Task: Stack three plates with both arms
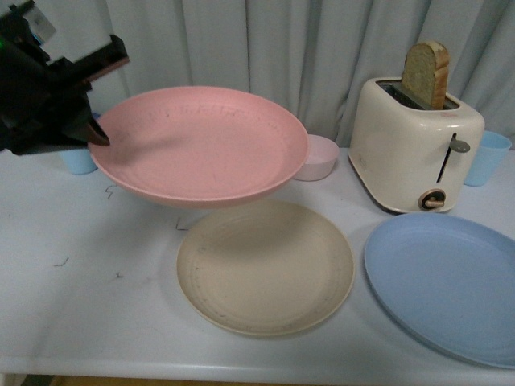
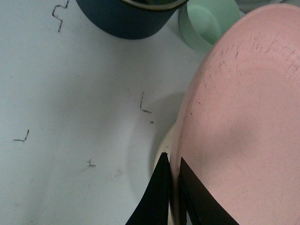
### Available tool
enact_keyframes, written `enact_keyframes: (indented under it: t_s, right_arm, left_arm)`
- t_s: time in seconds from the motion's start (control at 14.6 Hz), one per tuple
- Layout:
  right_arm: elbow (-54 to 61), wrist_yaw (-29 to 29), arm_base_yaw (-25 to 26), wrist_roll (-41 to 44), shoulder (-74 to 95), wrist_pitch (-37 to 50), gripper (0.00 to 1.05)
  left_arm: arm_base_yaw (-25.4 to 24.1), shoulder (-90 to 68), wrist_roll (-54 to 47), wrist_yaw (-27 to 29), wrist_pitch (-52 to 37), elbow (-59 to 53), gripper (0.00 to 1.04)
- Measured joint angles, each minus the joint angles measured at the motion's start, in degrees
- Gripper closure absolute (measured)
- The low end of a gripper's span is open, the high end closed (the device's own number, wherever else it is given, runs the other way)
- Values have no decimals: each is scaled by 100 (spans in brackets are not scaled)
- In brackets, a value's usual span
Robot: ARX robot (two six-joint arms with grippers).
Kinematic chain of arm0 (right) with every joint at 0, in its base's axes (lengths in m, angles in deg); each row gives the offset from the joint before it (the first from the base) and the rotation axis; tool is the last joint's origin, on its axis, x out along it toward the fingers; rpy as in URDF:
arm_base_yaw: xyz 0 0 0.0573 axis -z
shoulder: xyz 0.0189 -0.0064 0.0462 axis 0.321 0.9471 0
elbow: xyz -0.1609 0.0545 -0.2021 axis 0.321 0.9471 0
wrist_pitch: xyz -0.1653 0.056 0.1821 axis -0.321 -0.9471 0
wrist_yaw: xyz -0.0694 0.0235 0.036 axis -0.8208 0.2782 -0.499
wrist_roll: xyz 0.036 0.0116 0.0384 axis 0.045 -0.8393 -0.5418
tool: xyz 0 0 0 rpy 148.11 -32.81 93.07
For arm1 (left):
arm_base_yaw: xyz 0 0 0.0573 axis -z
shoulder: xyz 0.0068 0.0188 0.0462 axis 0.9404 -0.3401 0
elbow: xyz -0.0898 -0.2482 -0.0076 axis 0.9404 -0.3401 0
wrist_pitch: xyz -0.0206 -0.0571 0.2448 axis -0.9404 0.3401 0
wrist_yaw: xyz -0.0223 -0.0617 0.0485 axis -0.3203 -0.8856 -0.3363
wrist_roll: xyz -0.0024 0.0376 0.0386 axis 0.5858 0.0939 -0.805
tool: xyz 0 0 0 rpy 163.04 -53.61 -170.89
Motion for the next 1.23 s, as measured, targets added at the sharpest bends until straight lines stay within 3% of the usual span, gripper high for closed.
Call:
enact_keyframes:
  t_s: [0.34,0.96,1.1,1.23]
  right_arm:
    - [0,-2,0,2,0,0,6]
    - [0,-2,0,2,0,0,6]
    - [0,-2,0,2,0,0,6]
    - [0,0,0,2,0,0,6]
  left_arm:
    - [857,-409,407,538,-708,-354,102]
    - [1217,-1338,420,726,-1231,-743,102]
    - [1217,-1390,424,603,-1250,-767,78]
    - [1172,-1054,345,492,-1886,-1108,55]
